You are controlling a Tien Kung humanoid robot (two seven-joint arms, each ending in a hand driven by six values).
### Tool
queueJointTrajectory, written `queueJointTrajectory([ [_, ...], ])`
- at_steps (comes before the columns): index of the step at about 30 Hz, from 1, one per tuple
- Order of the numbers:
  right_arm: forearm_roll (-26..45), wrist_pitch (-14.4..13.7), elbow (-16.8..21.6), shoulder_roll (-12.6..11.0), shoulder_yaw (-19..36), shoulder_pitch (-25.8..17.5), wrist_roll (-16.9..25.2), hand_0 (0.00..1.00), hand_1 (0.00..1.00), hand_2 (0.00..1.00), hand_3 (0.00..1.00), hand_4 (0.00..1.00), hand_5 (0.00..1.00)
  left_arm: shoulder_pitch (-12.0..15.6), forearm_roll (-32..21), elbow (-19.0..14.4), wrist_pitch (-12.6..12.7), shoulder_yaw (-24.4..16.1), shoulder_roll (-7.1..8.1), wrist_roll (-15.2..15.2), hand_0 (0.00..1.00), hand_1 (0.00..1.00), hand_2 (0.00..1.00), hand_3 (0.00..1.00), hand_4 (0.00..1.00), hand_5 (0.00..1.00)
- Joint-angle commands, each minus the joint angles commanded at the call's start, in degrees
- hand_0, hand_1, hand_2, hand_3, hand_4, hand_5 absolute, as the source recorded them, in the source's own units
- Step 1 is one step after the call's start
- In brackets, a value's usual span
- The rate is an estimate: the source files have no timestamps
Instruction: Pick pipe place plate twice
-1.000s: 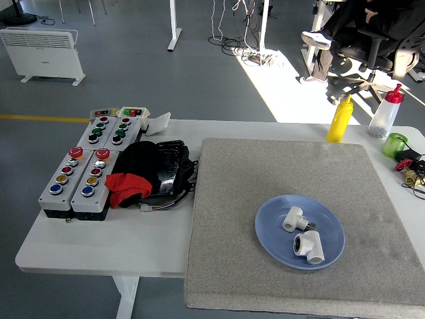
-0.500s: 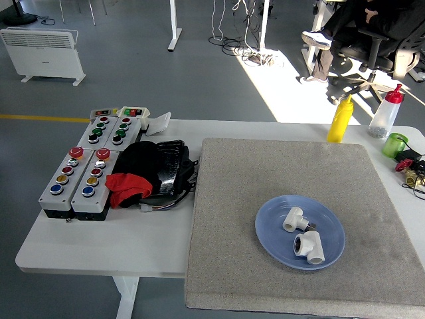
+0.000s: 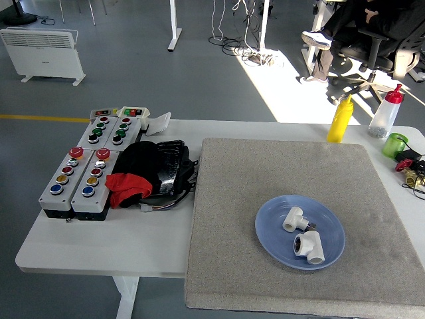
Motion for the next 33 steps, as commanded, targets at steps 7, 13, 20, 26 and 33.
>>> queueJointTrajectory([
  [7, 0.18, -0.38, -0.17, 0.38, -0.61, 0.20, 0.13, 0.816, 0.749, 0.804, 0.792, 0.548, 0.437, -0.13, -0.11, 0.11, 0.08, -0.12, 0.01, -0.35, 0.652, 0.613, 0.612, 0.603, 0.294, 0.998],
  [13, 0.49, -0.70, -0.33, 0.88, -1.35, 0.47, 0.16, 0.814, 0.749, 0.799, 0.791, 0.546, 0.437, -0.26, 0.27, 0.12, -0.05, -0.30, 0.06, -0.42, 0.652, 0.613, 0.610, 0.603, 0.295, 0.998],
  [20, 0.95, -1.17, -0.11, 1.41, -1.59, 0.51, -0.24, 0.789, 0.715, 0.737, 0.757, 0.542, 0.441, -0.29, 0.13, 0.15, -0.01, -0.22, 0.05, -0.48, 0.652, 0.614, 0.611, 0.604, 0.296, 0.998],
  [26, 1.08, -1.13, -0.02, 1.70, -1.86, 0.73, -0.14, 0.785, 0.705, 0.722, 0.745, 0.540, 0.443, -0.27, -0.10, 0.17, 0.08, -0.07, -0.02, -0.48, 0.652, 0.613, 0.612, 0.605, 0.296, 0.998],
  [33, 1.05, -1.18, -0.01, 1.86, -1.83, 0.74, -0.22, 0.783, 0.701, 0.713, 0.733, 0.538, 0.445, -0.26, -0.16, 0.12, 0.04, 0.12, -0.03, -0.28, 0.651, 0.613, 0.612, 0.604, 0.296, 0.998],
])
